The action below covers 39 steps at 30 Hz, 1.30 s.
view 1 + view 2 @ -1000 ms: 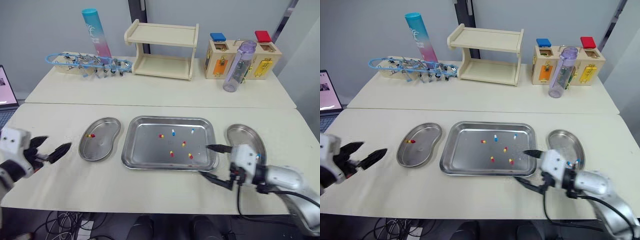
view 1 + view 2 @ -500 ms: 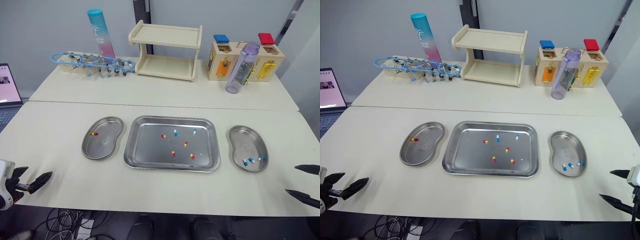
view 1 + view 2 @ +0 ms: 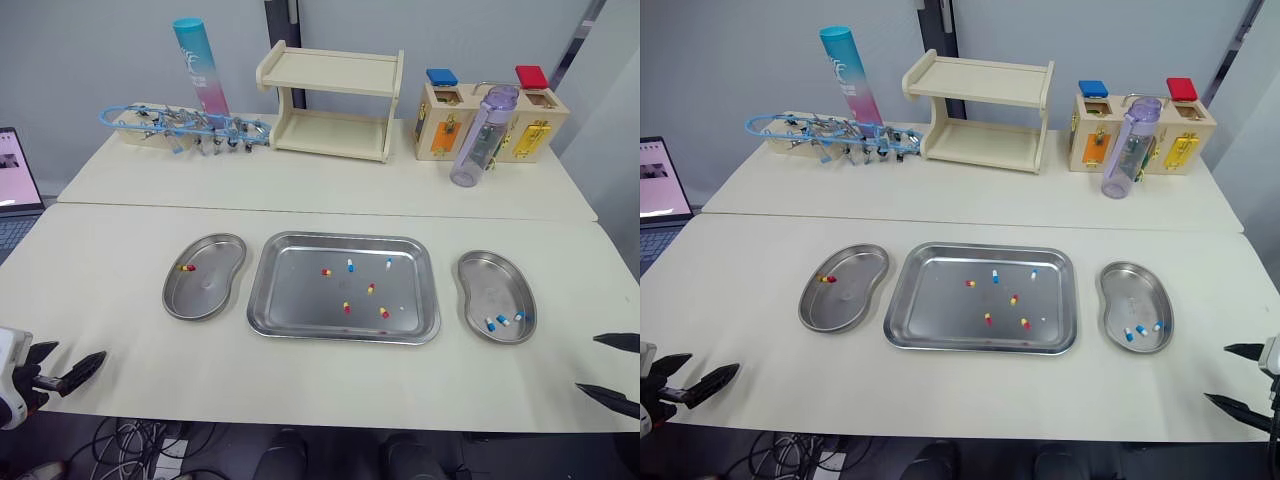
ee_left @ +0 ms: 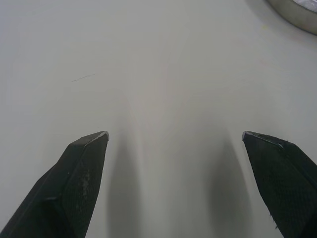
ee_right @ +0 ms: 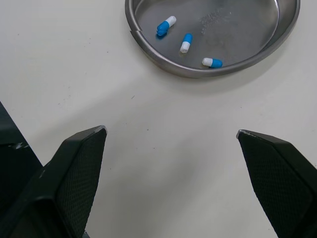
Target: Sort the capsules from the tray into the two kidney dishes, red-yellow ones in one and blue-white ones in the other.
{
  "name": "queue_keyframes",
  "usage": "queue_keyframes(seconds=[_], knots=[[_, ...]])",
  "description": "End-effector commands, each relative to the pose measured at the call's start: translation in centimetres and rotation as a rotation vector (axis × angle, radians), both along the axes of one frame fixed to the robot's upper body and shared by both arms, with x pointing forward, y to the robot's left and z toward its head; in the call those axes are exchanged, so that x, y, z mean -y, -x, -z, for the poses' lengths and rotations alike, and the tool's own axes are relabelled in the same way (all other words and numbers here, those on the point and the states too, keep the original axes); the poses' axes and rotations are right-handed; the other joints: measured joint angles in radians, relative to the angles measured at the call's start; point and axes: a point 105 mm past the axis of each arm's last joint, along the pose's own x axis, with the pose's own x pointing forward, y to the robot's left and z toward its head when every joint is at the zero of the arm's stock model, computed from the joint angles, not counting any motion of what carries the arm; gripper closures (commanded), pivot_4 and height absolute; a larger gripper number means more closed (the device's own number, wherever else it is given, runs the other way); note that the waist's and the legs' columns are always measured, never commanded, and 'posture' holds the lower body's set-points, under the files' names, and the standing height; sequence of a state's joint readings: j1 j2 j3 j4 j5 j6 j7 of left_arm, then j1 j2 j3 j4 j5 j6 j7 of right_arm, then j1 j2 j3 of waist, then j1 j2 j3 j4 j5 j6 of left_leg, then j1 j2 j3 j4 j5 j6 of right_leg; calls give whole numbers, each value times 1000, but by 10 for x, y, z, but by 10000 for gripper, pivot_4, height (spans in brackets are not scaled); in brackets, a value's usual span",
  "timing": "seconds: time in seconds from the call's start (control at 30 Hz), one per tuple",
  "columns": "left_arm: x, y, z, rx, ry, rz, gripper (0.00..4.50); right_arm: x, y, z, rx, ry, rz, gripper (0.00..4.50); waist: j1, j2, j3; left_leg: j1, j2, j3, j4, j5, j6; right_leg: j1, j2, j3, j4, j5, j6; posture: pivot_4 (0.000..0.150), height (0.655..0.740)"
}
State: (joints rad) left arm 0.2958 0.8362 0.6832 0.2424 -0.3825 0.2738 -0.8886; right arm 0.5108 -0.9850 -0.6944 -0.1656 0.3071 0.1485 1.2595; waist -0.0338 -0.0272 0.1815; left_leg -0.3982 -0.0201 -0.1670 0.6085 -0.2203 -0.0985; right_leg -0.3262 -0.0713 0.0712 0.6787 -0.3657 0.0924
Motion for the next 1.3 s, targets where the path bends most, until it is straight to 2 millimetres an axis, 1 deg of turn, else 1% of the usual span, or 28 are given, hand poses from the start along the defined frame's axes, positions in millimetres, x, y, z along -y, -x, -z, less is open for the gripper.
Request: queue_keyframes(seconds=[0.03,0.23,0.3,0.43,0.47,0.53,0.57,0.63,0.7,0.8,0.87,1.0,1.13,1.17,1.27,1.3], knots=[[3,-3,-10,18,-26,51,67,-24,-4,-19,54,-49,-64,0,-1,0,0,0,0,0,0,0,0,0,0,0,0,0,0,1500,7400],[7,-7,-15,20,-35,93,67,-96,-4,-23,109,-212,-207,0,1,-1,0,0,0,0,0,0,0,0,0,0,0,0,0,1500,7400],[10,-9,-18,28,-36,111,67,-117,-3,-22,130,-260,-231,0,2,-1,-1,-1,0,-1,0,0,0,0,0,0,0,0,0,1500,7400],[20,-14,-24,41,-40,166,67,-144,-8,-10,185,-318,-214,0,2,-4,-2,0,0,-1,0,0,0,0,0,-1,0,0,0,1500,7400],[25,-17,-27,46,-44,191,67,-150,-16,-5,265,-309,-192,0,2,-5,-3,-1,0,-1,0,0,0,0,0,0,0,0,0,1500,7400],[34,-23,-33,64,-47,236,67,-168,-24,3,319,-379,-151,0,2,-6,-4,0,1,-1,0,0,0,-1,1,-1,0,0,0,1500,7400],[39,-25,-36,72,-50,260,67,-172,-28,5,353,-382,-135,0,1,-6,-4,0,1,-1,0,0,0,-1,1,-1,1,0,0,1500,7400],[51,-34,-46,93,-51,321,67,-184,-22,12,323,-392,-174,0,1,-5,-3,0,0,-1,0,0,0,-1,0,0,1,0,0,1500,7400],[57,-38,-50,103,-50,345,67,-190,-19,14,301,-399,-197,0,2,-5,-3,0,0,-1,0,0,0,-1,0,0,1,0,0,1500,7400],[74,-46,-56,120,-54,423,67,-193,-22,15,314,-396,-193,0,1,-5,-3,0,0,-1,0,0,0,-1,0,0,1,0,0,1500,7400],[82,-49,-57,125,-56,460,67,-195,-22,15,314,-399,-186,0,2,-5,-3,0,0,-1,0,0,0,-1,0,0,1,0,0,1500,7400],[125,-61,-67,152,-73,666,67,-195,-18,22,291,-388,-158,0,2,-5,-3,0,0,-1,0,0,0,-1,1,-1,1,0,0,1500,7400],[176,-80,-72,164,-84,888,67,-196,-18,24,287,-392,-141,0,5,-5,-3,0,0,-2,0,0,0,0,1,-1,1,0,0,1500,7400],[182,-83,-73,168,-84,914,67,-196,-19,23,288,-395,-138,0,4,-5,-3,0,0,-2,0,0,0,0,1,-1,1,0,0,1500,7400],[213,-96,-72,180,-89,1084,67,-198,-20,22,290,-402,-133,0,1,-4,-3,0,0,-2,0,0,0,0,1,-1,2,0,0,1500,7400],[221,-100,-70,181,-96,1135,1857,-198,-21,22,291,-404,-131,0,-1,-4,-3,0,0,-2,0,0,0,0,1,-1,2,0,0,1500,7400]])
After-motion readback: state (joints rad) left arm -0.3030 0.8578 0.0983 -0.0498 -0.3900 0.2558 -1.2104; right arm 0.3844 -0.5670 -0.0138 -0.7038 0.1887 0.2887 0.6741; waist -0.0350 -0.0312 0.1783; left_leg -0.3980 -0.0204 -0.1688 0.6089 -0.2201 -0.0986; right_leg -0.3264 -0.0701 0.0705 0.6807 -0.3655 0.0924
